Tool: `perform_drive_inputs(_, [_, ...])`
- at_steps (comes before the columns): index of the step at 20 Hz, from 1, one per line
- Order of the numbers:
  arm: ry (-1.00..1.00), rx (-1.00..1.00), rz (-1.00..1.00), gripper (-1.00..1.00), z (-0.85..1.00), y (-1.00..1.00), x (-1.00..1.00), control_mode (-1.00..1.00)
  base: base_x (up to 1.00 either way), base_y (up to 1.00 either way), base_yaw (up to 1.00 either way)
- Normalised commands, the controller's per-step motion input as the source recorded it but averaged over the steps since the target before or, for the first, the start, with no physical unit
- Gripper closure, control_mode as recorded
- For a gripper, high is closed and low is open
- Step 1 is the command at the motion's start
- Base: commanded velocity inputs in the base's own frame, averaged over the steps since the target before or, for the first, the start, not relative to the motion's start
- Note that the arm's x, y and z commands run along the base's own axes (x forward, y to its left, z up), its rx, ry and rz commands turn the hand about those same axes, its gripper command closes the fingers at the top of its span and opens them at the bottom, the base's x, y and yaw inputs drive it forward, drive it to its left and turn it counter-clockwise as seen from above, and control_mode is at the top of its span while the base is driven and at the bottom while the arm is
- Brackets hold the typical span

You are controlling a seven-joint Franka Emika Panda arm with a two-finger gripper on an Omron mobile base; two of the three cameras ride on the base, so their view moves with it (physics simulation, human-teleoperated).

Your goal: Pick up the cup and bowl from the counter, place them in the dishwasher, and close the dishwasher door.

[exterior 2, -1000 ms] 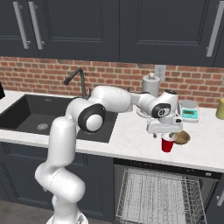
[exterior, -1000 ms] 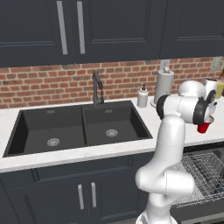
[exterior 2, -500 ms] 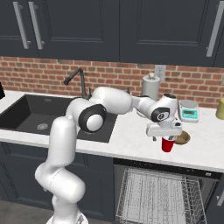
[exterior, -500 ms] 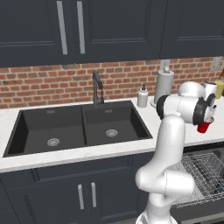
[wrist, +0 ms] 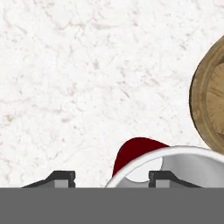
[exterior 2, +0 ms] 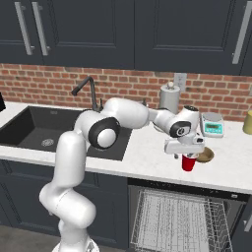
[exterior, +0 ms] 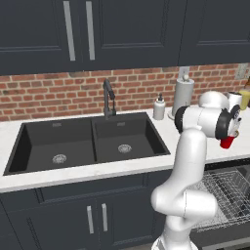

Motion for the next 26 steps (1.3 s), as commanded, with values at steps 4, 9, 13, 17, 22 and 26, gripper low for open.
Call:
perform_drive_inputs(4, [0.0, 0.0, 0.0, 1.0, 0.0, 0.0, 0.0, -1.0, 0.0, 0.0, 0.0])
perform_drive_inputs(9, [0.0, 0.0, 0.0, 1.0, 0.0, 0.0, -0.06, -1.0, 0.0, 0.0, 0.0])
perform_drive_inputs(13, [0.0, 0.0, 0.0, 1.0, 0.0, 0.0, -0.42, -1.0, 0.0, 0.0, 0.0])
perform_drive_inputs(17, [-0.02, 0.0, 0.02, 1.0, 0.0, 0.0, -0.67, -1.0, 0.0, 0.0, 0.0])
perform_drive_inputs(22, [-0.05, 0.0, 0.06, 1.0, -0.04, 0.0, -0.9, -1.0, 0.0, 0.0, 0.0])
perform_drive_inputs(26, [-0.05, 0.0, 0.09, 1.0, -0.27, 0.0, -0.86, -1.0, 0.0, 0.0, 0.0])
